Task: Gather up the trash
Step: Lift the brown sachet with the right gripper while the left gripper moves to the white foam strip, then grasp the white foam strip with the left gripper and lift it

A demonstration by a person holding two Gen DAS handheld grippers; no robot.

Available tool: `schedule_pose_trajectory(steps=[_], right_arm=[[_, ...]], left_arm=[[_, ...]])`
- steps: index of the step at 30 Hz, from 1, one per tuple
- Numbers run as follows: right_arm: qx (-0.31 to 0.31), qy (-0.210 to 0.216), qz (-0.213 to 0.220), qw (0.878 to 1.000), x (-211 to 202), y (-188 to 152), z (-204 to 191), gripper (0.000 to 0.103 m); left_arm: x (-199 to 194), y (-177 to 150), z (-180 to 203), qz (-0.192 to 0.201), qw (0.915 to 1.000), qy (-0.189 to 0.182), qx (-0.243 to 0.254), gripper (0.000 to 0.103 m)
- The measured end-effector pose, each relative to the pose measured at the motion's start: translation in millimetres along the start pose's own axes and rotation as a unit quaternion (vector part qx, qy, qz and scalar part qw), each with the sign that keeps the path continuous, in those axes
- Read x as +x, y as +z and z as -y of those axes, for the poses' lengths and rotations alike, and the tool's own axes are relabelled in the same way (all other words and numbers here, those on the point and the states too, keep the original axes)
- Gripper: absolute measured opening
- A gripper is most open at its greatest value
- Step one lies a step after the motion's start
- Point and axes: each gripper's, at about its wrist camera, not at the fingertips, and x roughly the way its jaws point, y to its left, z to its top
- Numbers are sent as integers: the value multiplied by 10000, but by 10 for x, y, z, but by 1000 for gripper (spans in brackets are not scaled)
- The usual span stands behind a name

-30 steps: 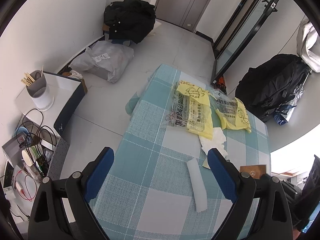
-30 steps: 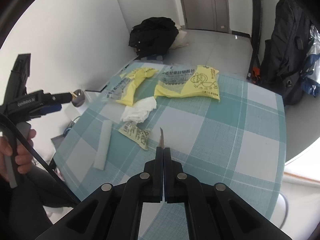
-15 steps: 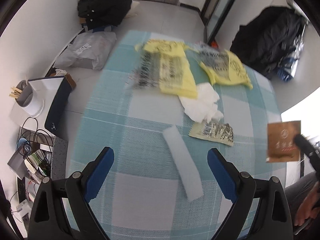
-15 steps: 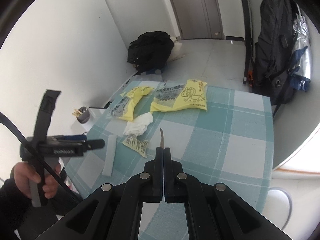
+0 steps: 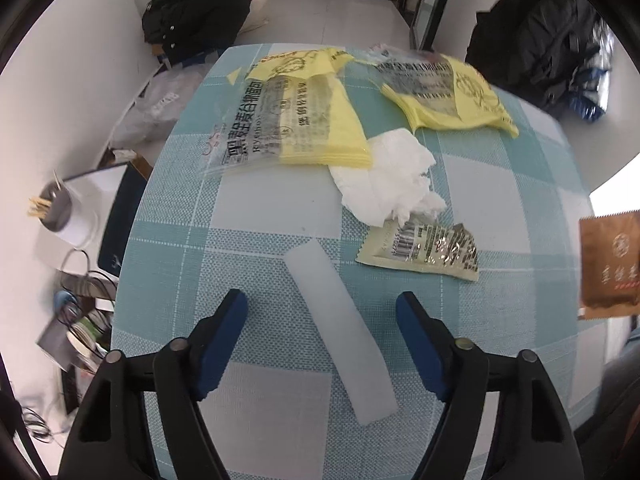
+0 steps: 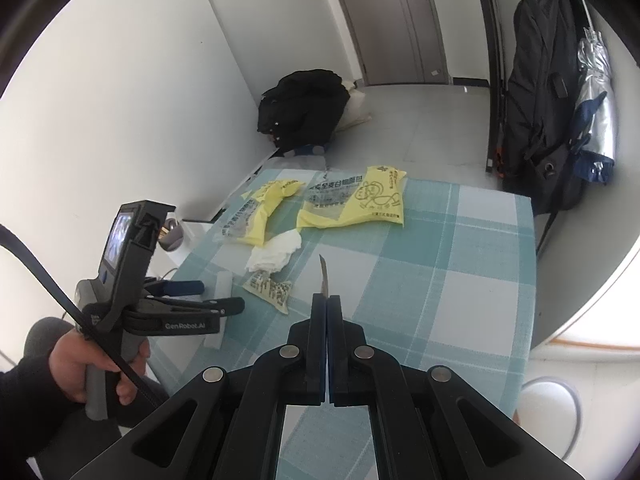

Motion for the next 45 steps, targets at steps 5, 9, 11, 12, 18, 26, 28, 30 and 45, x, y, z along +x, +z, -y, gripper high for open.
schedule_pose_trajectory(steps=[5,9,11,12,18,26,28,30,45], right_arm=[[-63,13,-25,10000,-7,-17,-6,0],[-75,5,-20,10000,-17,-25,-10,0],[-90,-13,-12,10000,-25,-27,-8,0],[-78,-32,2,10000,-33,-31,1,0],[37,-55,8,10000,-74,-36,70,0],[-58,-35,140,9999,-165,-42,13,0],[-71,-34,182,9998,-196,-43,1,0],[-62,-13,226,9997,-229,-40,-2,0],[-3,30,853,9964,-791,91,62,0]], left_arm=[[-33,-2,33,83,9999,5,107,42],[-33,9,88,131,9997,121,163,27],[-35,11,86,136,9996,177,158,22],[-30,18,92,125,9997,159,139,21],[-56,-6,25,138,9999,46,-11,18],[-108,-60,-34,143,9998,-2,-169,10],[-140,-76,-49,146,9995,-88,-267,10],[-193,-90,-60,191,9994,-84,-292,10],[-883,-91,264,1117,9933,-279,71,9]])
